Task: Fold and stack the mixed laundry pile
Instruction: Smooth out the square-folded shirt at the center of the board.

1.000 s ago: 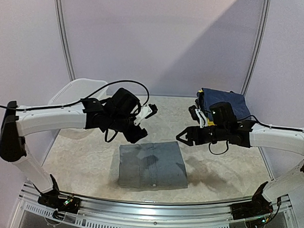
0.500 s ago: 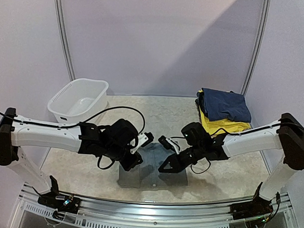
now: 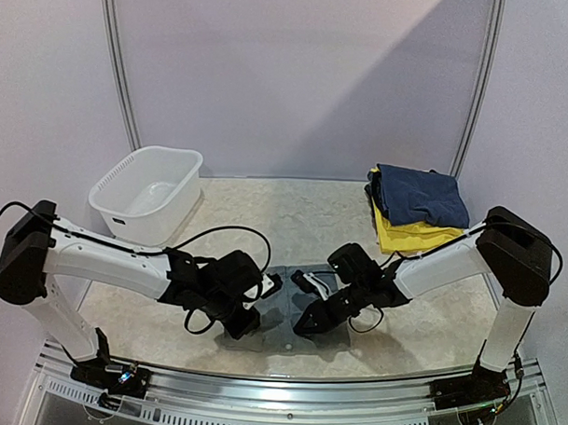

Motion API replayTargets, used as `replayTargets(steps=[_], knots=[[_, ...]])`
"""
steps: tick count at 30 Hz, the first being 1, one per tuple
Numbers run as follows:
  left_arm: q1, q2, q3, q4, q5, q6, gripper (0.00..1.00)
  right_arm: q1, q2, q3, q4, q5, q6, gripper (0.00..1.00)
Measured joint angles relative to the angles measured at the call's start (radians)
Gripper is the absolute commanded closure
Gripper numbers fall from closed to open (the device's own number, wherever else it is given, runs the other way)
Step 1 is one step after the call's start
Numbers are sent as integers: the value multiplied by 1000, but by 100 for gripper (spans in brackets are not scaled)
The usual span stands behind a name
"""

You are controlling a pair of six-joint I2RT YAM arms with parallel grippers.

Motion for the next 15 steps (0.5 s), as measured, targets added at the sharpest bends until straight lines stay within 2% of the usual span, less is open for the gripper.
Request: replayTargets(steps=[5, 11, 15], knots=[[-1, 89, -19, 36, -23, -19, 85, -3, 40, 0, 21, 3, 6, 91], [-4, 93, -14, 41, -44, -31, 84, -10, 39, 0, 13, 7, 8, 90], [-15, 68, 6, -21, -59, -33, 82, -11, 5, 1, -30, 12, 6, 89]])
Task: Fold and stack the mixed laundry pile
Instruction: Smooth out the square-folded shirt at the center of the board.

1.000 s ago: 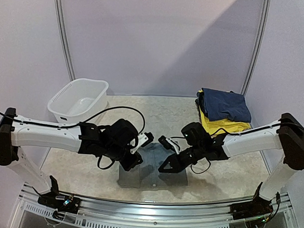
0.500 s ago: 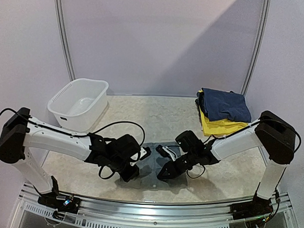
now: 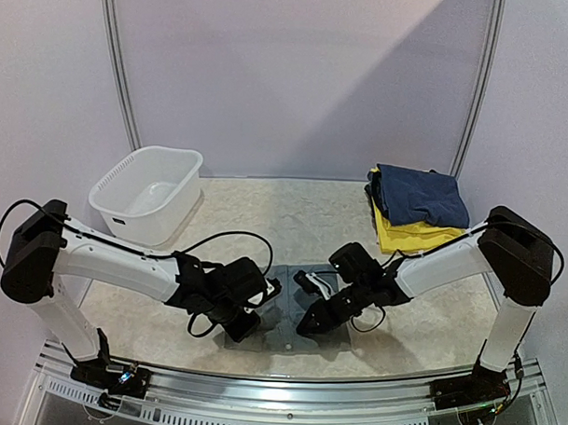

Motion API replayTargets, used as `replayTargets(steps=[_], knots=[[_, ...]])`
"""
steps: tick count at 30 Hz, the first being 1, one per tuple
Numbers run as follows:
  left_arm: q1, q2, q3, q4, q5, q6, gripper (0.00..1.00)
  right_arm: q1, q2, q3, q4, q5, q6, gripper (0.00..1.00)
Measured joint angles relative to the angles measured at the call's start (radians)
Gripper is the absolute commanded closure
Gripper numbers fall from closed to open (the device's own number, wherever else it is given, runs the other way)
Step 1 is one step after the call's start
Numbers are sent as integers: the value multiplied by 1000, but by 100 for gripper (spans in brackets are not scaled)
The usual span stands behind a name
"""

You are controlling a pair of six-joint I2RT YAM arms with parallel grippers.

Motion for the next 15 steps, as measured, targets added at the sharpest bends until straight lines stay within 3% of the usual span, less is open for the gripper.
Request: replayTargets(steps=[8, 15], knots=[[-35, -68, 74, -80, -8, 0, 81, -2, -77, 109, -64, -20, -2, 88], [-53, -80, 80, -92, 10, -1, 82, -45, -34, 233, -74, -54, -3, 88]])
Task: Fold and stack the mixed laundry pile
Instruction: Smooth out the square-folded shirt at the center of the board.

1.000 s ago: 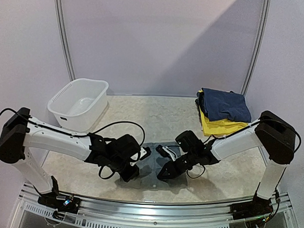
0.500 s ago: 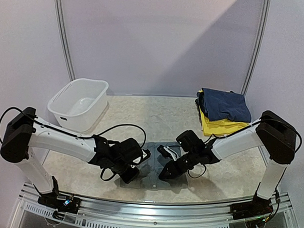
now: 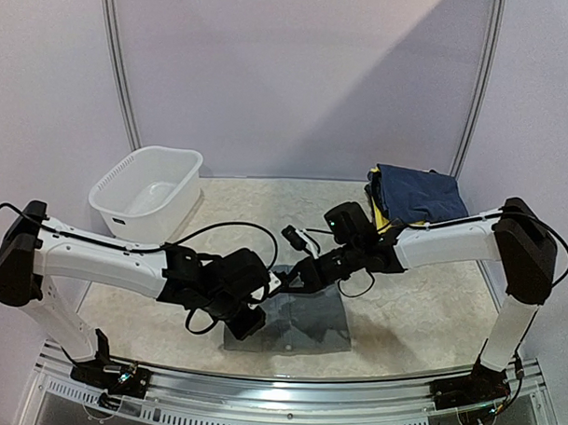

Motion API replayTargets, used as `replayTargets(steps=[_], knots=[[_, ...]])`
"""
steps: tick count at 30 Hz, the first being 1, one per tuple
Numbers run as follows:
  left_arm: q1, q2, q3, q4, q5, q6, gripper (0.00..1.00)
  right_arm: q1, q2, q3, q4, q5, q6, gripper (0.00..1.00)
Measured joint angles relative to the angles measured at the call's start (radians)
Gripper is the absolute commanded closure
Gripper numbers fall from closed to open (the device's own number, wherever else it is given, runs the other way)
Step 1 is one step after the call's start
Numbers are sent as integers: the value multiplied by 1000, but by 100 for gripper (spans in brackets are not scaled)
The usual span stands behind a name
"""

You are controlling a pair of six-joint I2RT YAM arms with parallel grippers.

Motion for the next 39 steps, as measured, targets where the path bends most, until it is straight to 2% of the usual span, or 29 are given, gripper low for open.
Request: replayTargets(steps=[13, 21, 30, 34, 39], knots=[[-2, 3, -93, -7, -31, -38, 83, -155, 324, 173, -31, -109, -66, 89], [0, 19, -165, 22, -57, -69, 85, -188, 394, 182, 15, -183, -63, 89], [0, -12, -126, -32, -55, -65, 83, -190, 392, 217, -44, -162, -76, 86], [11, -50, -23, -63, -60, -45, 83, -181, 317, 217, -122, -100, -92, 84], [67, -41, 105, -37, -62, -23, 84, -151, 145, 179, -148, -45, -98, 84]])
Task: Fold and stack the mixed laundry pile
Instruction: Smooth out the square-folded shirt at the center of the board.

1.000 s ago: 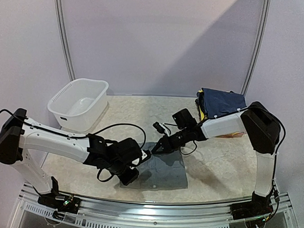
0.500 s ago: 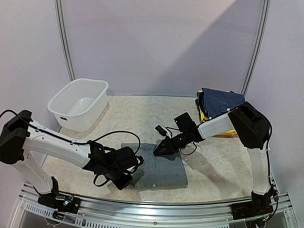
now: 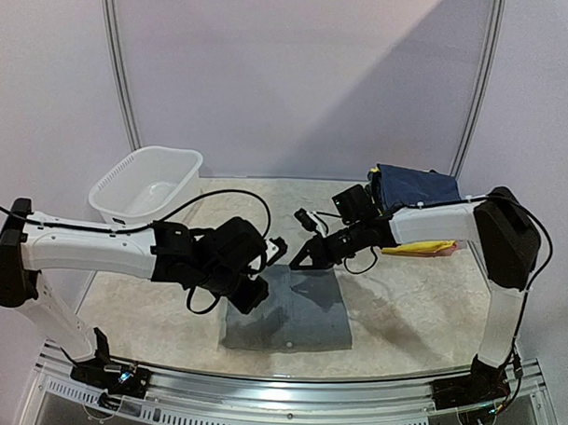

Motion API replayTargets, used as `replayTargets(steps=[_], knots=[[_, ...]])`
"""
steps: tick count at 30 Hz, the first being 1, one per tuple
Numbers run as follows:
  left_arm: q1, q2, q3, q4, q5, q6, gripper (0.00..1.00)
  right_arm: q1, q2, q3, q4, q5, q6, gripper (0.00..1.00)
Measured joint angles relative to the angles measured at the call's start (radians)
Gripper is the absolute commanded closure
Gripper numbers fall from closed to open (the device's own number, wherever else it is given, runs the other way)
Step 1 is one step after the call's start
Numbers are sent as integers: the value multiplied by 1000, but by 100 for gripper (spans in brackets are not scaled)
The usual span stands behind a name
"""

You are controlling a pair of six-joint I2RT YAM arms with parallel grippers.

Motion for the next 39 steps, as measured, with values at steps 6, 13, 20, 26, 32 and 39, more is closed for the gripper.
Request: replayTargets(steps=[6, 13, 20, 26, 32, 39], knots=[[117, 91, 57, 69, 13, 17, 84, 55, -162, -126, 35, 27, 27, 83], [216, 219, 74, 107, 23, 43, 86, 159, -194, -288, 64, 52, 72, 83], [264, 292, 74, 145, 25, 66, 87, 187, -182, -354, 162, 53, 123, 83], [279, 324, 70, 174, 15, 77, 88, 186, -90, -368, 225, 72, 136, 83], [290, 324, 22, 235, 0, 89, 88, 182, -57, -409, 288, 75, 145, 83], [335, 323, -63, 333, -3, 100, 89, 181, -61, -473, 405, 76, 175, 83]])
